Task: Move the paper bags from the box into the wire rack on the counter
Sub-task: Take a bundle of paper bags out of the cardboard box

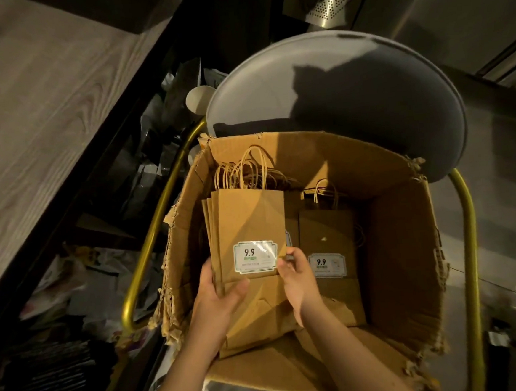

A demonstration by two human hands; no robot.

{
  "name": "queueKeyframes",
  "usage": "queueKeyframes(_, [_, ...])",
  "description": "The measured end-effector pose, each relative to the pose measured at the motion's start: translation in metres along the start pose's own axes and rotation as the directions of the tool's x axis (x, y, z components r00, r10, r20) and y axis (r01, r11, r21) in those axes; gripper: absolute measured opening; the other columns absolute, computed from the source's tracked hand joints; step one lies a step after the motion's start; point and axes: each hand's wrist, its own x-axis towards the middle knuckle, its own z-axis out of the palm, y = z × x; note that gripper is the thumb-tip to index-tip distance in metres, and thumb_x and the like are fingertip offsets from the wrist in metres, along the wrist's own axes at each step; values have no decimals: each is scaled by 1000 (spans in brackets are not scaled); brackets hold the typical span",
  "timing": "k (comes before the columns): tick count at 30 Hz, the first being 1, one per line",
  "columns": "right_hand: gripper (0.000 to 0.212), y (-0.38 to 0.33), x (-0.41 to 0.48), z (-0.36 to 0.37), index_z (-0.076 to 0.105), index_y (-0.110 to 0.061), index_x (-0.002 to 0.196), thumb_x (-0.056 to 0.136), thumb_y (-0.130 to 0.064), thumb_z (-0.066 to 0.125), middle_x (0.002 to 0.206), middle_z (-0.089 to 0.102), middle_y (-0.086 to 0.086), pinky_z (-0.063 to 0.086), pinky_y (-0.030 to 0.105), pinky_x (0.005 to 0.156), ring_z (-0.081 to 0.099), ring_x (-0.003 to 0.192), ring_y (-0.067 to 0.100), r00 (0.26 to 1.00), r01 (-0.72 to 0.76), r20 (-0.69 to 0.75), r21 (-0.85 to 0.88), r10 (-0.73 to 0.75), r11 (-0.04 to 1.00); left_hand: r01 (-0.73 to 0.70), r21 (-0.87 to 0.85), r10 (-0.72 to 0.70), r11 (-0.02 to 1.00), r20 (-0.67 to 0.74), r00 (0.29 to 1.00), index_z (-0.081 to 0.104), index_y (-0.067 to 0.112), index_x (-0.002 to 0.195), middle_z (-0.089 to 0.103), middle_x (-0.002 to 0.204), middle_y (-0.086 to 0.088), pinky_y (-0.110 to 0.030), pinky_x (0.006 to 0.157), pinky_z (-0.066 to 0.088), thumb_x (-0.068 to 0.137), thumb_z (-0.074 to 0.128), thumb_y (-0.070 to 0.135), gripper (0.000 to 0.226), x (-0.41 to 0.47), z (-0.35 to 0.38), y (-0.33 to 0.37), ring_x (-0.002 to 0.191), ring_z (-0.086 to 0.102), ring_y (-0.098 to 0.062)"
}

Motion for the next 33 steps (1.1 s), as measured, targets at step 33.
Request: queueKeyframes(33, [72, 58, 61, -111, 33, -16, 139, 80, -17, 75, 122, 54, 11, 56, 39, 72, 62, 92, 27, 929, -358, -266, -485, 256, 798, 27, -41, -26, 999, 23, 999, 28, 35, 145, 49, 136, 8, -48, 104, 40, 93, 57, 10, 65, 3, 4, -4, 124, 47, -18])
